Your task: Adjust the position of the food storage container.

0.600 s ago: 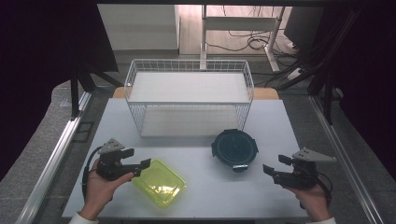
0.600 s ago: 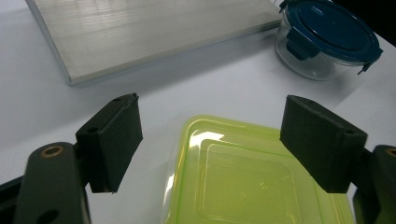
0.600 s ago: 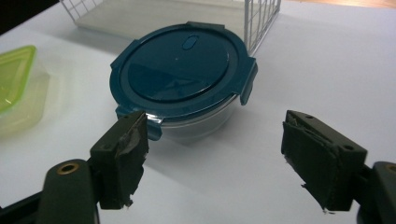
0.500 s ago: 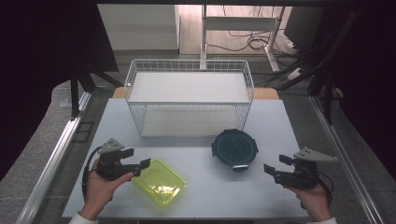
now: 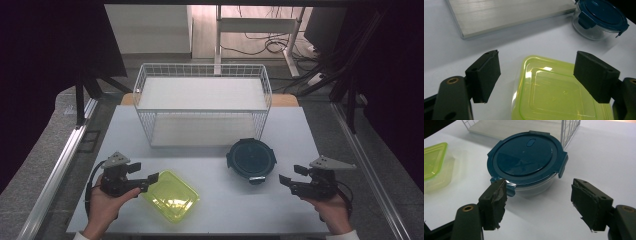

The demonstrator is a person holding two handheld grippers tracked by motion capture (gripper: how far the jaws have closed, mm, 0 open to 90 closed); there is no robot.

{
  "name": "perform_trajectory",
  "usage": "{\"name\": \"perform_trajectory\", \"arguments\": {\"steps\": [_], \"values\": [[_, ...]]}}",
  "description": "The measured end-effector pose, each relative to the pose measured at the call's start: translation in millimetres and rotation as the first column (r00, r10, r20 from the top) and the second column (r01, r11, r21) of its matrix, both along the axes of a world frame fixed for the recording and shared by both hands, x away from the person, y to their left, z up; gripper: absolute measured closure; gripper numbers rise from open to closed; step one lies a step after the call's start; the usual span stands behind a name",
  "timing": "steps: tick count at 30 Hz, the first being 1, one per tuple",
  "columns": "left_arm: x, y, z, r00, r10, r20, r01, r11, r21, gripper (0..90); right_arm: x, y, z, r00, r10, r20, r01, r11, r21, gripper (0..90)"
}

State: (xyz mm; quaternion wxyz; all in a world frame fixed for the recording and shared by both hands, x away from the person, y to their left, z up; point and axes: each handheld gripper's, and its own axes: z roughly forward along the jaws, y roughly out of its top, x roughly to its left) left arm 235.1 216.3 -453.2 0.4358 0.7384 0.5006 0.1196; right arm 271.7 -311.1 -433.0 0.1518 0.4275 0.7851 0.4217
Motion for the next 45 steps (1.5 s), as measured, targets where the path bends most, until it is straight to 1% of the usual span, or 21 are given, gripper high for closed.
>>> {"name": "perform_trajectory", "arguments": {"steps": [4, 11, 14, 17, 20, 22, 25, 28, 29, 30, 32, 34, 36, 38, 39, 40, 42, 45], "values": [[1.6, -1.6, -0.1, 1.0000, -0.003, 0.000, 0.003, 1.0000, 0.000, 20.7, -0.2, 0.6, -0.9, 1.0000, 0.004, -0.002, -0.004, 1.000, -0.012, 28.8], [3.9, -2.5, -2.3, 0.9999, -0.008, -0.008, 0.008, 1.0000, 0.001, 20.8, -0.4, -3.6, -1.5, 0.9998, -0.011, -0.018, 0.010, 1.000, -0.013, 28.8], [4.2, -2.3, -0.5, 0.9999, -0.008, -0.006, 0.008, 1.0000, -0.002, 20.8, 0.6, -4.7, -0.2, 0.9993, -0.006, -0.036, 0.006, 1.000, -0.018, 29.1], [3.2, -2.1, 3.0, 1.0000, -0.004, 0.002, 0.004, 0.9999, -0.010, 20.8, 4.5, -5.3, 6.4, 0.9982, -0.003, -0.059, 0.001, 0.999, -0.041, 29.0], [2.9, -2.3, 4.9, 0.9999, -0.005, 0.009, 0.005, 0.9999, -0.011, 20.8, 11.4, -5.7, 20.5, 0.9982, -0.012, -0.059, 0.009, 0.998, -0.055, 29.0], [2.7, -2.5, 4.4, 0.9999, -0.009, 0.006, 0.009, 0.9999, -0.009, 20.8, 16.8, -4.5, 28.3, 0.9982, -0.020, -0.056, 0.016, 0.997, -0.069, 29.2], [3.4, -1.5, 2.4, 0.9999, -0.010, 0.002, 0.010, 0.9999, -0.010, 20.9, 25.3, 1.1, 35.7, 0.9979, -0.028, -0.059, 0.022, 0.996, -0.089, 29.9], [3.6, -0.5, 1.4, 1.0000, -0.008, -0.001, 0.008, 0.9999, -0.011, 21.0, 35.0, 9.7, 38.6, 0.9976, -0.025, -0.064, 0.018, 0.994, -0.108, 31.3], [3.6, -0.4, 1.2, 1.0000, -0.006, -0.002, 0.006, 0.9999, -0.011, 21.0, 42.7, 15.2, 38.3, 0.9969, -0.025, -0.074, 0.015, 0.992, -0.126, 32.6], [3.6, -0.4, 1.2, 1.0000, -0.006, -0.002, 0.006, 0.9999, -0.011, 21.0, 42.7, 15.2, 38.3, 0.9969, -0.025, -0.074, 0.015, 0.992, -0.126, 32.6], [3.5, -0.7, 1.5, 1.0000, -0.007, 0.000, 0.007, 0.9999, -0.010, 21.0, 52.1, 20.3, 36.8, 0.9957, -0.030, -0.088, 0.018, 0.991, -0.135, 33.8], [3.4, -1.0, 1.7, 1.0000, -0.008, 0.000, 0.008, 0.9999, -0.009, 21.0, 59.6, 23.2, 35.3, 0.9941, -0.025, -0.106, 0.009, 0.989, -0.146, 34.9], [3.4, -1.1, 1.7, 1.0000, -0.008, 0.000, 0.008, 0.9999, -0.008, 21.0, 67.7, 26.3, 33.3, 0.9927, -0.029, -0.117, 0.009, 0.987, -0.163, 36.1], [3.6, -1.3, 1.4, 1.0000, -0.007, -0.001, 0.007, 0.9999, -0.009, 21.0, 76.1, 28.2, 30.8, 0.9913, -0.028, -0.129, 0.005, 0.984, -0.177, 38.9], [3.6, -1.5, 1.2, 1.0000, -0.008, -0.002, 0.008, 0.9999, -0.008, 21.0, 84.8, 30.1, 27.9, 0.9891, -0.031, -0.144, 0.003, 0.982, -0.189, 41.5], [3.7, -1.7, 0.9, 1.0000, -0.008, -0.003, 0.008, 0.9999, -0.008, 21.0, 84.8, 30.1, 27.9, 0.9891, -0.031, -0.144, 0.003, 0.982, -0.189, 41.5], [3.9, -2.0, 0.3, 0.9999, -0.009, -0.006, 0.009, 0.9999, -0.006, 21.0, 94.3, 32.0, 23.9, 0.9872, -0.035, -0.155, 0.002, 0.979, -0.203, 46.6], [4.0, -2.0, 0.3, 0.9999, -0.012, -0.009, 0.012, 0.9999, -0.003, 21.1, 111.7, 34.5, 16.0, 0.9851, -0.041, -0.167, 0.000, 0.972, -0.235, 55.9]]}}
